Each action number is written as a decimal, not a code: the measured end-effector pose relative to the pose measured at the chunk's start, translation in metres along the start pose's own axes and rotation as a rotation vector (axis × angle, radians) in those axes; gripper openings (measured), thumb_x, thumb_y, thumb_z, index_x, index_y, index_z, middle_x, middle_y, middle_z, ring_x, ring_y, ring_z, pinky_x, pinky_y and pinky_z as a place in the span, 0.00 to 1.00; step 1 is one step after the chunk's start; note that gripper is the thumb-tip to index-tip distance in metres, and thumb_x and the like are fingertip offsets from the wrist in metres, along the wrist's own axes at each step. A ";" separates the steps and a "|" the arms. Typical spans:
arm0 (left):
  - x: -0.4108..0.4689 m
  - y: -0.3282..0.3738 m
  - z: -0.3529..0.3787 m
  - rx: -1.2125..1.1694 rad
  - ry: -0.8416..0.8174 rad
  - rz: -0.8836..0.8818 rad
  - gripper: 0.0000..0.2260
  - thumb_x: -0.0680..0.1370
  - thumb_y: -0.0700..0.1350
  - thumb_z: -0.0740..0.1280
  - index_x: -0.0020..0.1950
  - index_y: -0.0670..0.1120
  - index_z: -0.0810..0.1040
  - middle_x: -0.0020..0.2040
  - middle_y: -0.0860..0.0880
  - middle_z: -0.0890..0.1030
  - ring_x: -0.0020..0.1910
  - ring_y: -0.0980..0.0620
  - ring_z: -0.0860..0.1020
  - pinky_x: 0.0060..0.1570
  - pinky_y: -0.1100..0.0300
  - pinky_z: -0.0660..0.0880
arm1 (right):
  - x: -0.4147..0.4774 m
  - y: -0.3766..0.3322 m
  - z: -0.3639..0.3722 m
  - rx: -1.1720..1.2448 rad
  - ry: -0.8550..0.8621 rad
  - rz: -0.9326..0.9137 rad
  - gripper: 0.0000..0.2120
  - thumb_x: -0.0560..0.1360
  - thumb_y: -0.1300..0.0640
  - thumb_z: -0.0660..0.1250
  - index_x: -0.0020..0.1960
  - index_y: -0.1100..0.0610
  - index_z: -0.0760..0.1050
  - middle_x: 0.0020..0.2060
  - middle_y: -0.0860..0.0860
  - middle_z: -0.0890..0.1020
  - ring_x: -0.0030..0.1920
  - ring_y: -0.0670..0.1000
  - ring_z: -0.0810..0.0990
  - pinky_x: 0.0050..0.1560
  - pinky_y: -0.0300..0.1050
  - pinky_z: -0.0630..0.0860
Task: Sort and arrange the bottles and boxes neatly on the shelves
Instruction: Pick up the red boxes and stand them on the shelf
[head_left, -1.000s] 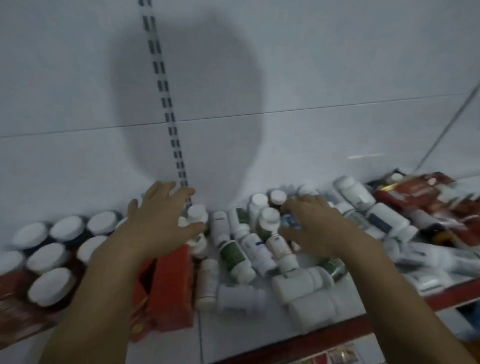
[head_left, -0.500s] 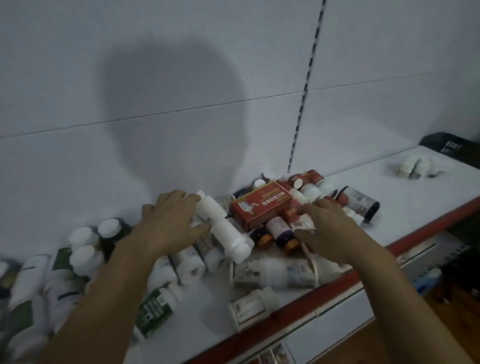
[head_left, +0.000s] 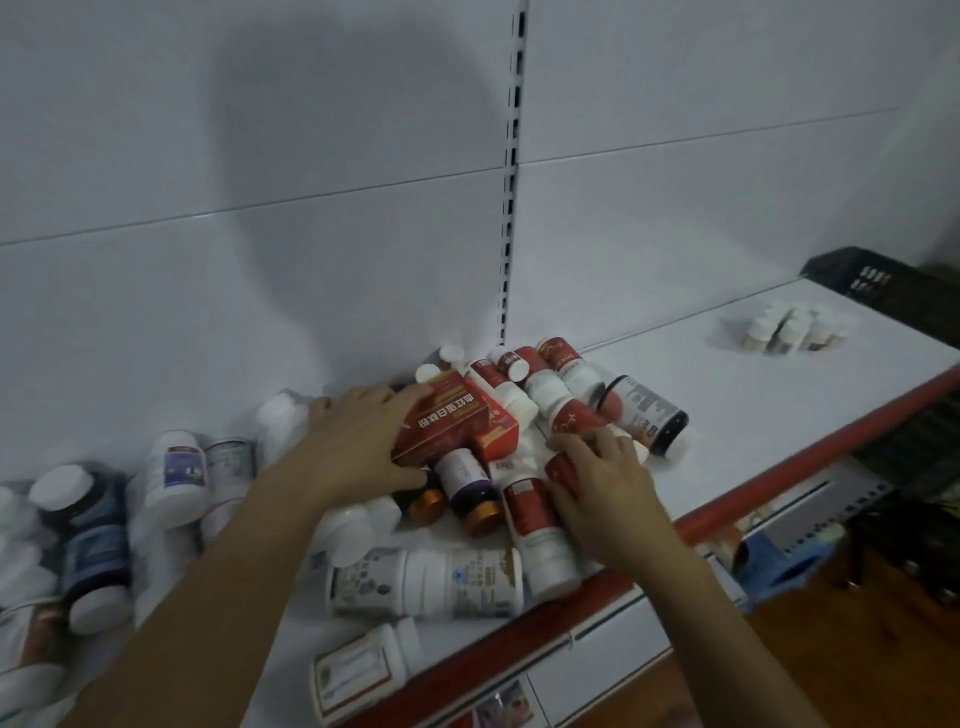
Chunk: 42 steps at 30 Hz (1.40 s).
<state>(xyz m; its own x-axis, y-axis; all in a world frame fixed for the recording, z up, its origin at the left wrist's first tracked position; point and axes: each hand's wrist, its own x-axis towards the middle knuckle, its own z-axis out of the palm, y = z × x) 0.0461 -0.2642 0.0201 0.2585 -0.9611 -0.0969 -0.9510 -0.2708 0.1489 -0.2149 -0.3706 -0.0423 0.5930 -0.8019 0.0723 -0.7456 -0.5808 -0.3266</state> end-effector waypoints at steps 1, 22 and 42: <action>0.002 0.001 0.003 0.011 0.002 -0.014 0.44 0.70 0.64 0.72 0.79 0.63 0.51 0.74 0.52 0.67 0.72 0.47 0.67 0.71 0.40 0.63 | -0.001 0.000 0.006 0.005 0.032 0.007 0.22 0.80 0.43 0.62 0.72 0.43 0.67 0.68 0.48 0.69 0.67 0.53 0.67 0.63 0.56 0.72; -0.121 -0.065 0.004 -0.724 0.718 -0.279 0.32 0.67 0.65 0.73 0.69 0.68 0.69 0.61 0.64 0.77 0.56 0.62 0.79 0.51 0.53 0.81 | 0.076 -0.063 -0.001 0.252 0.126 -0.057 0.31 0.64 0.46 0.76 0.66 0.48 0.73 0.56 0.50 0.79 0.56 0.54 0.78 0.54 0.51 0.77; -0.423 -0.218 -0.025 -0.618 1.417 -0.702 0.27 0.64 0.54 0.82 0.61 0.58 0.78 0.62 0.53 0.79 0.57 0.54 0.81 0.48 0.51 0.83 | -0.020 -0.413 0.018 0.954 0.137 -0.668 0.13 0.69 0.46 0.72 0.53 0.46 0.79 0.55 0.41 0.81 0.54 0.44 0.79 0.53 0.50 0.80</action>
<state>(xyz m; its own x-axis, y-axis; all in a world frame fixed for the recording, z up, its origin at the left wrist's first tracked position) 0.1483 0.1996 0.0536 0.8329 0.1466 0.5336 -0.4815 -0.2833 0.8294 0.0868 -0.1123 0.0745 0.6994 -0.4198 0.5785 0.2660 -0.5983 -0.7558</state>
